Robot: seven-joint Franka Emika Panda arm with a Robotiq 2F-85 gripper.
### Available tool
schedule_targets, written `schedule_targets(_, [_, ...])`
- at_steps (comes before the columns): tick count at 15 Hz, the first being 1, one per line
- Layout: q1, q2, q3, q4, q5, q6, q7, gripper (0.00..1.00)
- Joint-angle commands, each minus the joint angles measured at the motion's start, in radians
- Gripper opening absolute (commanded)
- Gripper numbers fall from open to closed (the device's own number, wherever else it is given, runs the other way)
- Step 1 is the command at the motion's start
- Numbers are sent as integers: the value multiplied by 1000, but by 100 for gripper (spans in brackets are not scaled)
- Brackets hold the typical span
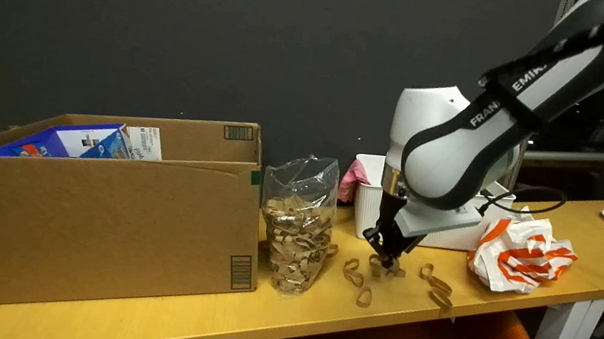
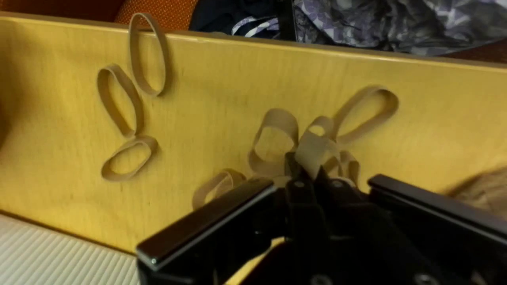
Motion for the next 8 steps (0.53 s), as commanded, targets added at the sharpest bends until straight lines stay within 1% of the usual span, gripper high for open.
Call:
schedule_targets(1, [55,-144,-46,-34,-28,-88,51,1])
schedule_targets(4, [76,-230,-65,-2,-78,-148,83,1])
schedule_targets(8, [68,-272,-49,107,-152,-219,101,1])
